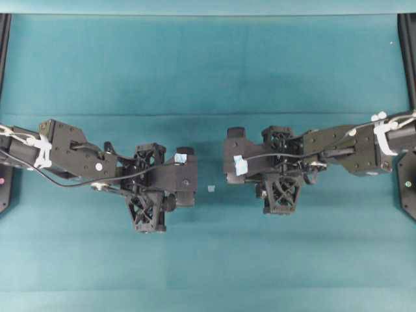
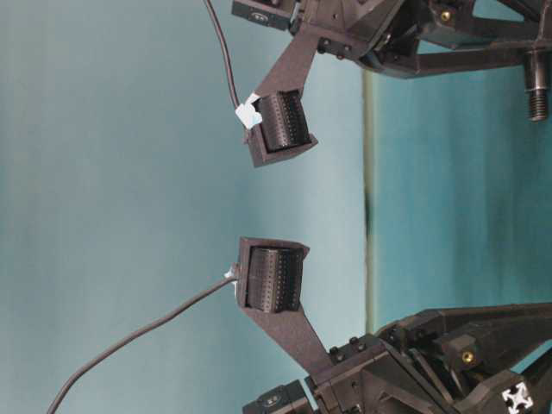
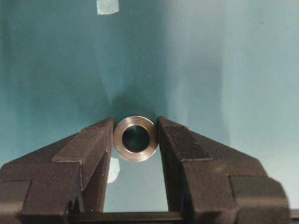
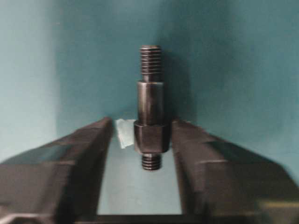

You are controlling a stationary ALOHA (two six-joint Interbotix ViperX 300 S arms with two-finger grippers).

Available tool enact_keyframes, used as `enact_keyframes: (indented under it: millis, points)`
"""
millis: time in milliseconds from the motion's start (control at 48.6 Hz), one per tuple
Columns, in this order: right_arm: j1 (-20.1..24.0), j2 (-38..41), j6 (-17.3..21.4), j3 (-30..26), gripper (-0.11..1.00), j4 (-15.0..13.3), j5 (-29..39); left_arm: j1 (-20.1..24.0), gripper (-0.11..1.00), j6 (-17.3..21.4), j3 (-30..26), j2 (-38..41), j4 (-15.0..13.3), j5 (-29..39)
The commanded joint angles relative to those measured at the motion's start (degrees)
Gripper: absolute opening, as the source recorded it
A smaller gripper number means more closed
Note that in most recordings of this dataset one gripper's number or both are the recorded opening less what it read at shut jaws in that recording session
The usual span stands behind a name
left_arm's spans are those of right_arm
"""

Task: Insert the washer onto the shaft with both hands.
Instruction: 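Close left gripper on the washer and right gripper on the shaft's hex collar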

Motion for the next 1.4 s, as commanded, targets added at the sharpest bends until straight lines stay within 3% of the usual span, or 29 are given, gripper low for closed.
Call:
enact_keyframes:
  millis: [0, 226, 576, 844, 1379]
  points:
    - [-0.7, 0.0, -0.26, -0.18, 0.08, -0.18, 0.0, -0.44, 0.38, 0.18, -0.18, 0.09, -0.09, -0.18]
    - [-0.97, 0.0, -0.35, -0.09, 0.02, -0.18, 0.35, -0.44, 0.38, 0.26, -0.18, 0.0, -0.09, -0.18]
    - [-2.11, 0.0, -0.7, -0.09, 0.01, -0.26, 0.44, -0.44, 0.38, 0.26, -0.18, -0.09, -0.09, -0.26]
    - [-2.11, 0.18, -4.92, -0.18, 0.0, 0.0, 0.7, -0.62, 0.38, 0.26, -0.18, -0.09, -0.09, -0.26]
    - [-1.58, 0.26, -4.92, 0.09, 0.0, 0.62, 1.58, -0.88, 0.38, 0.26, -0.18, -0.09, -0.18, -0.26]
